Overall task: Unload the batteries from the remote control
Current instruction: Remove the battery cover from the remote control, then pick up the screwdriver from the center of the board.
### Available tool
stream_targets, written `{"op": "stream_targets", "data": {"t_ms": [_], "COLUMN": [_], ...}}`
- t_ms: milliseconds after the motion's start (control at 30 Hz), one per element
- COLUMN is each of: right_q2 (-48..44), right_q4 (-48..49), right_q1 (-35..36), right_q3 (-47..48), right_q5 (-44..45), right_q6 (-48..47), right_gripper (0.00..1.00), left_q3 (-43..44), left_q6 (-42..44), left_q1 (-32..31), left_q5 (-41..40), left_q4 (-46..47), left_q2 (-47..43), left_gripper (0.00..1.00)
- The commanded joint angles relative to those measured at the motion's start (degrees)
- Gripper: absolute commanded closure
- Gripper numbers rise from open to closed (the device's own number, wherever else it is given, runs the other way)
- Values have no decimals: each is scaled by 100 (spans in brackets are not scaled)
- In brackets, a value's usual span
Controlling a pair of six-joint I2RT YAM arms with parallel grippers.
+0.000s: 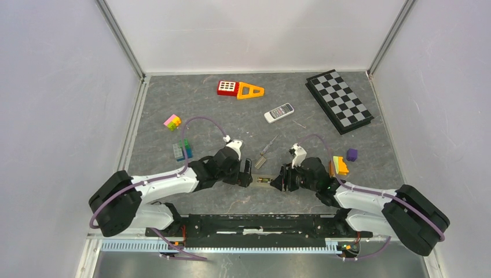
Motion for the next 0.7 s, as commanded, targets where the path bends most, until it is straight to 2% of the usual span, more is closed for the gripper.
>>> {"op": "stream_targets", "data": {"t_ms": [0, 167, 267, 300, 333, 367, 500, 600, 667], "right_q2": [-281, -366, -429, -452, -513, -603, -1053, -1404, -1570], "right_q4": [-226, -778, -886, -905, -968, -1056, -1077, -1080, -1095], "right_q1": [39, 7, -135, -183, -220, -224, -230, -227, -231], "right_q3": [146, 546, 639, 647, 647, 618, 349, 243, 255], "right_q5": [137, 511, 741, 865, 1053, 1286, 1844, 1834, 1702], "right_q6": [-207, -260, 16, 179, 398, 616, 1328, 1386, 1239], "right_gripper": [44, 42, 41, 40, 35, 29, 23, 15, 14], "left_q3": [390, 721, 906, 954, 1030, 1124, 1697, 2300, 2747], "left_q6": [107, 104, 144, 159, 224, 326, 773, 1137, 1388], "left_q1": [20, 29, 70, 100, 143, 193, 524, 839, 972], "left_q5": [-11, -105, -217, -214, -147, -22, 457, 1130, 1508], "left_q4": [142, -195, -416, -450, -463, -464, -679, -808, -959], "left_q2": [198, 436, 404, 392, 406, 436, 811, 1241, 1553], "left_gripper": [2, 2, 1, 0, 0, 0, 0, 0, 0]}}
